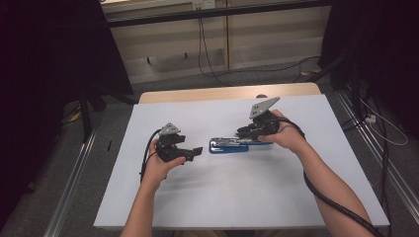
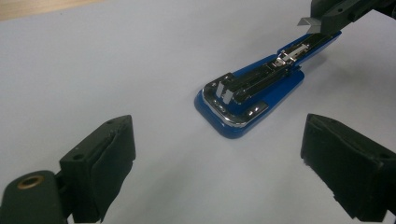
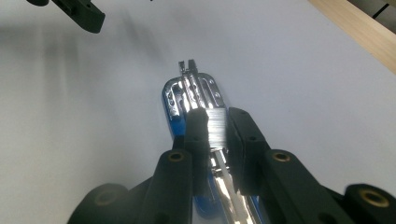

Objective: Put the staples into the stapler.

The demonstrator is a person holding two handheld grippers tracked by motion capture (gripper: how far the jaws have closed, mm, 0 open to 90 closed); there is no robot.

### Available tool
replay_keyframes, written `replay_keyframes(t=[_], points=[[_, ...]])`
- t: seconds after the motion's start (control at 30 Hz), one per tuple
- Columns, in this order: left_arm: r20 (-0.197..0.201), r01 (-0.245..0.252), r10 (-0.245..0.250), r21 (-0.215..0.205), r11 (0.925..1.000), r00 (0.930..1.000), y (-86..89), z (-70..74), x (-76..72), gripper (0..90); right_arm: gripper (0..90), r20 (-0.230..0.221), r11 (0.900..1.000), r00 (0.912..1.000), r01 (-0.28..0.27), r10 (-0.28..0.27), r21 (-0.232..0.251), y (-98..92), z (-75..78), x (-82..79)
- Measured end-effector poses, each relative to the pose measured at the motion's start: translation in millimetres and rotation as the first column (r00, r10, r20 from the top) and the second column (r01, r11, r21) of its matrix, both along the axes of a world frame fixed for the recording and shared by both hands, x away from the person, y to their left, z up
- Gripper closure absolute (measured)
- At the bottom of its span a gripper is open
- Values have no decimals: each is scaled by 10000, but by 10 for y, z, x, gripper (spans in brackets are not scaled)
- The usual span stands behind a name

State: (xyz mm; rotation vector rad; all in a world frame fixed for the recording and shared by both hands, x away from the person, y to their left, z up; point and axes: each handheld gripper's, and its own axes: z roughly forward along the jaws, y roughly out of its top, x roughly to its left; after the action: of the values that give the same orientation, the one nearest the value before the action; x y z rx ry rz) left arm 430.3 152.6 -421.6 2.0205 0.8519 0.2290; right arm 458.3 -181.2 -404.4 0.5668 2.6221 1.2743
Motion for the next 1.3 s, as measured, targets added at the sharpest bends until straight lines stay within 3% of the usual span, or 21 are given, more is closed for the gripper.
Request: replay_keyframes(t=[1.3], points=[[-135,-123,125,147,9998,9998,30,-21,6,101,793,-47,9968,9973,-733,732,-306,246,-78,213]])
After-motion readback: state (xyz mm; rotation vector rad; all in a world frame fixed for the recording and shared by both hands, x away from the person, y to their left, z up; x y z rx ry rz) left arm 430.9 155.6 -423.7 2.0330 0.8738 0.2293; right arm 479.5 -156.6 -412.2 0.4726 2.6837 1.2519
